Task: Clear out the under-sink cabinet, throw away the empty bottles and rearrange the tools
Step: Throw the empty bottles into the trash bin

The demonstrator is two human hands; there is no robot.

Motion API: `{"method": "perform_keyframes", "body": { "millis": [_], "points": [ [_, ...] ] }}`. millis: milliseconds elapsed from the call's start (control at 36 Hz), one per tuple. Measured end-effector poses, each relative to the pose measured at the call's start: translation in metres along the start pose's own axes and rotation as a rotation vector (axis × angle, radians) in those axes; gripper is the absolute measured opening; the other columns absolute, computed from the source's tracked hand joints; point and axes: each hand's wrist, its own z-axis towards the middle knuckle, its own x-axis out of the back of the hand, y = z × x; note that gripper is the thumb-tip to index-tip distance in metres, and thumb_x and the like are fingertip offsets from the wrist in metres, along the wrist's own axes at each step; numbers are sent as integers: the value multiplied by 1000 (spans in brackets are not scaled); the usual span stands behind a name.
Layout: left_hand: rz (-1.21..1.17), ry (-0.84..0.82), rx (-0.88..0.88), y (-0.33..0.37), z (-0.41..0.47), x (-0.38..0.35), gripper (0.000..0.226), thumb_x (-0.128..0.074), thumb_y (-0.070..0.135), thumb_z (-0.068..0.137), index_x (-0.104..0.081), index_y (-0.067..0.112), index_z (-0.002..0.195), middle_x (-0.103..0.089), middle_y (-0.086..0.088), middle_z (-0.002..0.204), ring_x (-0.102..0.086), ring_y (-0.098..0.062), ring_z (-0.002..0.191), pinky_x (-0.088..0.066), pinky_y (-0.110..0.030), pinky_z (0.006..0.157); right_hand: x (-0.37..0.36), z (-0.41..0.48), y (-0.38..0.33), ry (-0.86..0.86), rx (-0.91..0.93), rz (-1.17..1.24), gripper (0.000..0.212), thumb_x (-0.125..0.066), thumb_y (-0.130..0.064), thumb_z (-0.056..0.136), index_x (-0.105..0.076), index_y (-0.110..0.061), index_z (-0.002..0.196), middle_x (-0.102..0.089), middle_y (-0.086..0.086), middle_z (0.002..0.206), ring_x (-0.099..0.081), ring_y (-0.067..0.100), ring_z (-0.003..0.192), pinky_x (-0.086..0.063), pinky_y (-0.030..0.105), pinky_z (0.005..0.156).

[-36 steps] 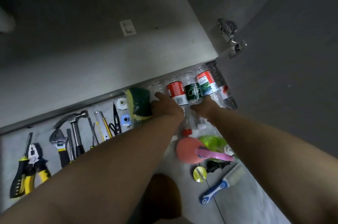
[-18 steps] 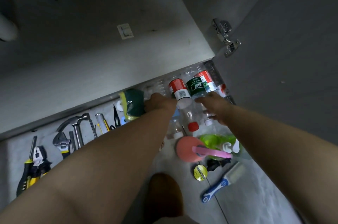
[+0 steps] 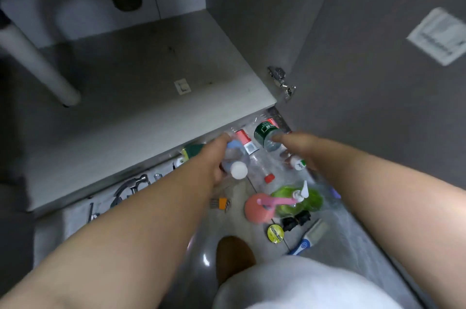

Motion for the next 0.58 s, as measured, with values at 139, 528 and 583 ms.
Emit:
{"method": "perform_keyframes", "body": {
  "millis": [139,528,583],
  "points": [
    [98,-64,-69,8,-69,-12,31,-60,35,95,-60,11,114,-61,-11,89,-61,-25,63,-57,-34,61,21,-70,-5,-43,76,188,22,-73,-38,87,-65,-20,98,-63,4,70,-58,20,51,-56,32,57],
    [751,-452,-322,-43,-269,-136,50,-74,37,91,-62,5,128,-75,-15,105,-74,-31,95,-61,-47,87,145,-308,111,-176,123,284,48,-79,-27,83,-54,-12,122,-51,19,126,-72,38,100,-52,63,93],
    [835,-514,-271,-67,-287,-156,51,-76,35,89,-61,6,129,-72,-20,118,-73,-35,104,-59,-52,90,161,-335,140,-181,94,272,45,-78,-27,83,-56,-12,120,-51,18,124,-71,40,103,-49,65,97]
  ]
}}
